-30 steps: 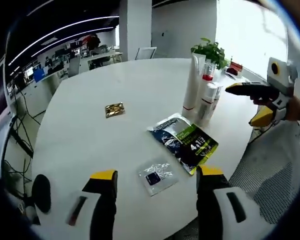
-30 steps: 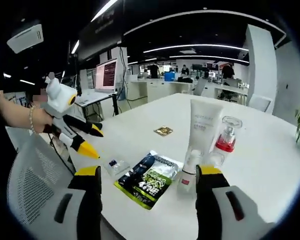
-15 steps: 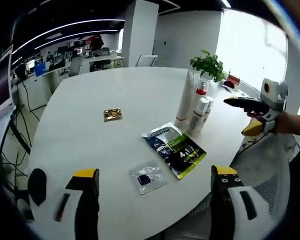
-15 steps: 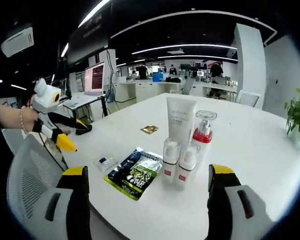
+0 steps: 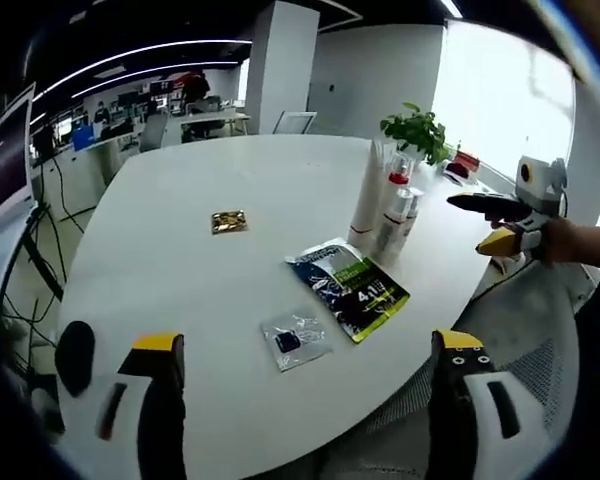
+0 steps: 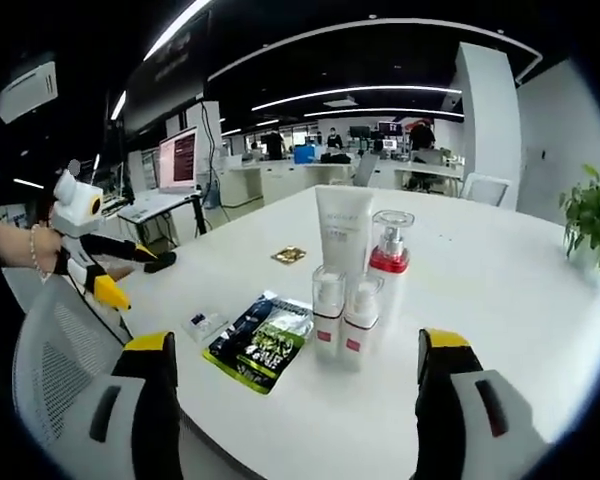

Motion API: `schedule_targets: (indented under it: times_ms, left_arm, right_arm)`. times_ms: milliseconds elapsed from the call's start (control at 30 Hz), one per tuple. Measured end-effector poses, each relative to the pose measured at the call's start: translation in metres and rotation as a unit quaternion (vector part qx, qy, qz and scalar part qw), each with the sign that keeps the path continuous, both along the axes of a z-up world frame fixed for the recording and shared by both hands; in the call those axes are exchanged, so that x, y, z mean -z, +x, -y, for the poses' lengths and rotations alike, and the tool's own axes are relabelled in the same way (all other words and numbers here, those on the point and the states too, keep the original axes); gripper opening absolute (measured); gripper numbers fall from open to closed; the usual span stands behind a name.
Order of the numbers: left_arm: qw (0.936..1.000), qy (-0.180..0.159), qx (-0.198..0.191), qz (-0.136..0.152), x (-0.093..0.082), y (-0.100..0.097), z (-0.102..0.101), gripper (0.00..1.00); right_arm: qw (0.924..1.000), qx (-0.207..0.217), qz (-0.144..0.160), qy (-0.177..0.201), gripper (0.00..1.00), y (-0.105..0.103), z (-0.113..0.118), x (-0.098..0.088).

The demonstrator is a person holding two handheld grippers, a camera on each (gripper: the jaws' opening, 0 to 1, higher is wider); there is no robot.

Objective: Arrange the skincare products in the storage area until every visible bottle or jar stands upright without overlapping.

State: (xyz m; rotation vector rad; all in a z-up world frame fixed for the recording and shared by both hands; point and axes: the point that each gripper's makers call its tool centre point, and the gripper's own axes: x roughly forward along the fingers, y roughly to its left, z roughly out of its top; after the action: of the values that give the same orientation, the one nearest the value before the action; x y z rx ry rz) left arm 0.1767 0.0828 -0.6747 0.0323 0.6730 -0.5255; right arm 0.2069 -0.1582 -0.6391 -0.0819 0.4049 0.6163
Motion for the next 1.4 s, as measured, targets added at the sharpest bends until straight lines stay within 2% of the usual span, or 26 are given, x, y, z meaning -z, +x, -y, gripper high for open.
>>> schedule_targets:
  times_ms: [200, 433, 667, 967, 1233, 1400]
  left_arm:
    - [1.0, -0.002, -0.007, -0.001, -0.002, 0.004, -0.001, 0.99]
    - [0.9999, 0.008, 0.002, -0.01, 0.004, 0.008, 0.003, 0.99]
    - [0.9998, 0.014, -0.005, -0.015, 0.005, 0.021, 0.0, 0.98]
    - [0.9995, 0.027, -0.001, -0.015, -0.001, 0.059, 0.001, 0.96]
    - [0.9986, 0.045, 0.009, -0.025, 0.005, 0.098, 0.008, 0.94]
    - [0.9982, 0.051, 0.011, -0.031, 0.011, 0.124, 0.005, 0.92]
  right_arm:
    - [1.0, -0.001, -0.002, -0.001, 1.0, 0.0, 0.0, 0.002]
    - [1.0, 0.007, -0.004, 0.002, 0.99, 0.0, 0.003, 0.002]
    - [1.0, 0.006, -0.007, -0.002, 0.98, -0.001, 0.001, 0.004]
    - [0.9998, 0.014, -0.014, -0.002, 0.99, 0.002, 0.005, 0.007]
    - [0.9996, 0.014, -0.02, -0.012, 0.98, 0.001, 0.006, 0.012]
    - [0.9994, 0.022, -0.022, -0.011, 0.98, 0.003, 0.009, 0.013]
